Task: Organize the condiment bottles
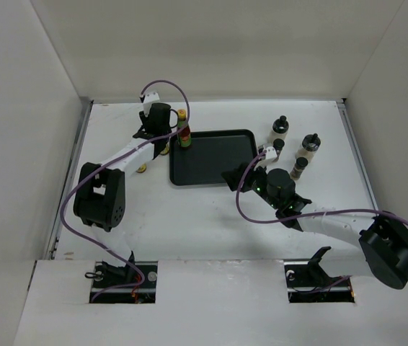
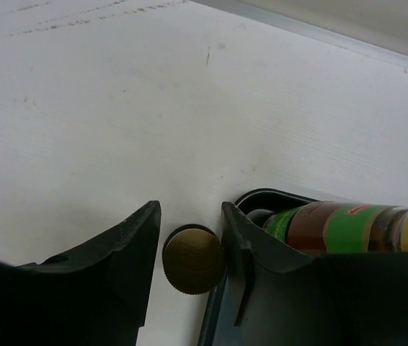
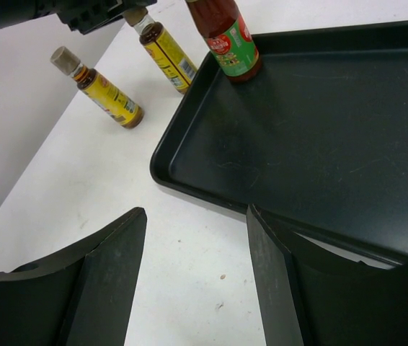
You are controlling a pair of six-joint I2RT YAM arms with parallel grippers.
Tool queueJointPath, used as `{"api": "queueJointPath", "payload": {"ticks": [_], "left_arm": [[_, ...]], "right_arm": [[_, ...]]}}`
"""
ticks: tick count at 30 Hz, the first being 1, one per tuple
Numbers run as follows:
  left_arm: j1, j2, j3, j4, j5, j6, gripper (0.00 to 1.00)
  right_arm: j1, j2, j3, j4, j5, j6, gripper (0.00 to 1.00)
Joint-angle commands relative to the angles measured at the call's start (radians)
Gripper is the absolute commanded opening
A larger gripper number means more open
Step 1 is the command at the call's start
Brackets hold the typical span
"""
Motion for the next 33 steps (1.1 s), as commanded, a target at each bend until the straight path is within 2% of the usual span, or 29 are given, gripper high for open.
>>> {"api": "queueJointPath", "payload": {"ticks": [1, 3, 5, 13, 18, 33], "left_arm": [[0.01, -0.034, 0.014, 0.014, 0.009, 0.001, 0.34], [0.013, -0.057, 0.006, 0.009, -0.003, 0.0, 0.23], [0.002, -0.111, -0.017, 0.025, -0.027, -0.003, 0.2], [-0.105, -0.289, -0.118, 0.078, -0.129, 0.018, 0.18], [-0.157, -0.356, -0.202, 0.103, -0.129, 0.021, 0.17], [-0.269, -0.205, -0.202, 0.186, -0.078, 0.024, 0.18]], "right_arm": [[0.005, -0.024, 0.011, 0.054, -0.004, -0.009, 0.65], [0.005, -0.018, 0.011, 0.055, -0.004, -0.008, 0.65], [0.005, -0.015, 0.014, 0.049, -0.004, -0.011, 0.64], [0.005, -0.022, 0.013, 0.049, 0.0, -0.011, 0.64], [0.005, -0.019, 0.011, 0.052, -0.003, -0.009, 0.64], [0.003, -0.027, 0.008, 0.049, -0.001, -0.011, 0.65]]}}
